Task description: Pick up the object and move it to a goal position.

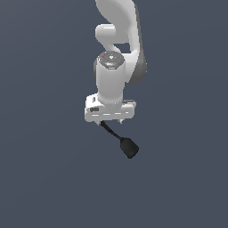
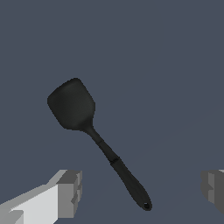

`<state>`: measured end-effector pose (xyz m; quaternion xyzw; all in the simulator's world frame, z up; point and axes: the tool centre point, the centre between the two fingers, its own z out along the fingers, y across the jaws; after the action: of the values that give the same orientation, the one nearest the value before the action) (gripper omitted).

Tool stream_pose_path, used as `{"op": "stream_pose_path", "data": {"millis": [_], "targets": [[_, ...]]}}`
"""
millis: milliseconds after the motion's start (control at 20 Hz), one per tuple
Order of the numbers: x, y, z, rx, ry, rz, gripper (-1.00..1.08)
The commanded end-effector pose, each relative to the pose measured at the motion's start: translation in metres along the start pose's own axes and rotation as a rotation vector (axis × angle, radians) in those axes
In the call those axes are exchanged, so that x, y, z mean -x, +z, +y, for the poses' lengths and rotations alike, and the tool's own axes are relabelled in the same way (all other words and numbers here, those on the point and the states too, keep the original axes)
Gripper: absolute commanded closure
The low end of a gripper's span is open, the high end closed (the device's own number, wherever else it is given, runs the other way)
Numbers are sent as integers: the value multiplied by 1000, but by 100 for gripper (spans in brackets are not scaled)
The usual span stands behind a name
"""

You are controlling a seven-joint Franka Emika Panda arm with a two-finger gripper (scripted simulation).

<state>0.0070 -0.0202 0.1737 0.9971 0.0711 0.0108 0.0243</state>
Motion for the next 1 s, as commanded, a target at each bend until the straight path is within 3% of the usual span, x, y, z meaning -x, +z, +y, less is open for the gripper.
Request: {"op": "stream_pose_path", "data": {"millis": [0,950], "targets": [[1,8,-1,-2,-52,-2,-92],[13,85,-20,-39,-559,-6,-92]]}}
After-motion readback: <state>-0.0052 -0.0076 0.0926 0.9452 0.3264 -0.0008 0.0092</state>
